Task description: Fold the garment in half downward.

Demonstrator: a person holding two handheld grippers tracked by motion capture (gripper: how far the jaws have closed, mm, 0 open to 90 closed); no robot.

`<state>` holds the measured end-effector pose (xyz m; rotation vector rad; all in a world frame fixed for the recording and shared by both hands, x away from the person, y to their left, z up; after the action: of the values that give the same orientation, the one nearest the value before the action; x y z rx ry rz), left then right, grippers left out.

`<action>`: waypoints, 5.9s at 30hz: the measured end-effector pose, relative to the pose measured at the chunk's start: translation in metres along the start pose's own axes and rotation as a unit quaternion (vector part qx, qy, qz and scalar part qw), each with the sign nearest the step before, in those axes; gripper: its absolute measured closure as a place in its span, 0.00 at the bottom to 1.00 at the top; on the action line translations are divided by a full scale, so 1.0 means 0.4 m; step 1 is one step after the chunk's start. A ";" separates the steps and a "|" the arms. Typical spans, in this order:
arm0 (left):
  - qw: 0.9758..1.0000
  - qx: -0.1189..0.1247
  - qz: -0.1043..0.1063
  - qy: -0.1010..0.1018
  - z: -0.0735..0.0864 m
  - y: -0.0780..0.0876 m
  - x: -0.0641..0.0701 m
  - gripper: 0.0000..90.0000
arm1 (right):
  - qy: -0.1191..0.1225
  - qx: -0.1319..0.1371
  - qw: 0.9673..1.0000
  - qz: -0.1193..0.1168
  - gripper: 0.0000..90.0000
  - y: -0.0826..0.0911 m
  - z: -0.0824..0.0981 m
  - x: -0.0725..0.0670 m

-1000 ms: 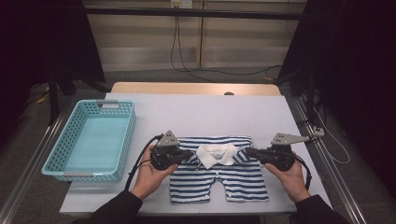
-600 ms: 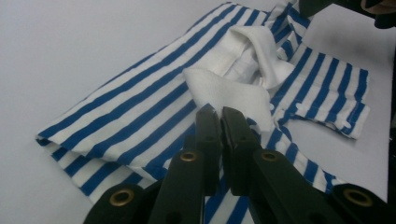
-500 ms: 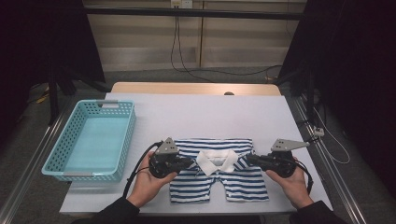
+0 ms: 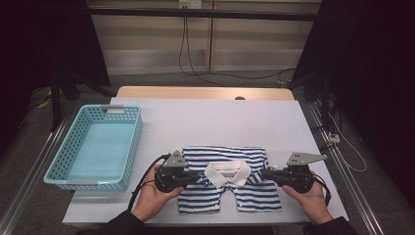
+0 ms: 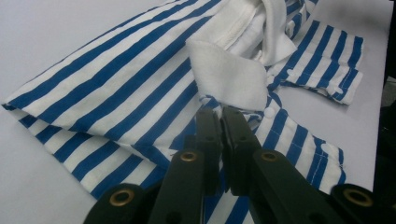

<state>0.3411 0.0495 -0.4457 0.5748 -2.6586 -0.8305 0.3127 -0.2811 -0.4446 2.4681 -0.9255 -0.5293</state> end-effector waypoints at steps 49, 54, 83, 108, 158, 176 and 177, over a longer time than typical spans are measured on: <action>0.999 -0.042 0.024 -0.002 0.059 -0.004 0.032 0.82 | 0.045 -0.067 0.997 -0.017 0.80 0.016 0.059 -0.061; 0.999 -0.033 0.009 0.003 0.046 -0.002 0.026 0.69 | 0.036 -0.050 0.998 -0.004 0.65 0.026 0.048 -0.057; 0.999 -0.024 0.029 -0.003 -0.062 -0.123 0.016 0.58 | 0.038 -0.096 0.992 -0.079 0.65 -0.166 -0.070 -0.037; 0.993 -0.030 0.099 -0.057 -0.034 -0.069 0.123 0.93 | 0.079 -0.072 0.989 -0.103 0.93 -0.072 -0.034 -0.141; 0.989 -0.054 0.119 -0.064 0.048 -0.077 0.166 0.77 | 0.105 -0.120 0.980 -0.118 0.70 -0.075 0.061 -0.216; 0.994 -0.021 0.100 -0.037 0.054 -0.047 0.151 0.59 | 0.045 -0.035 0.991 -0.125 0.63 -0.061 0.023 -0.200; 0.995 -0.012 0.096 -0.031 0.048 -0.044 0.145 0.55 | 0.046 -0.029 0.992 -0.115 0.62 -0.061 0.019 -0.197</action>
<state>0.2877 0.0189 -0.4620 0.2856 -2.7015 -0.8341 0.2662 -0.2127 -0.4488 2.5379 -0.5860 -0.5037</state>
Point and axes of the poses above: each handheld gripper's, and its own axes: y roughly backward along the jaws, z roughly out of its underside, x roughly to its right, the point moved 4 cm from there along -y, roughly forward along the jaws, and after that the axes turned 3 degrees about x, right-handed, at the moved point
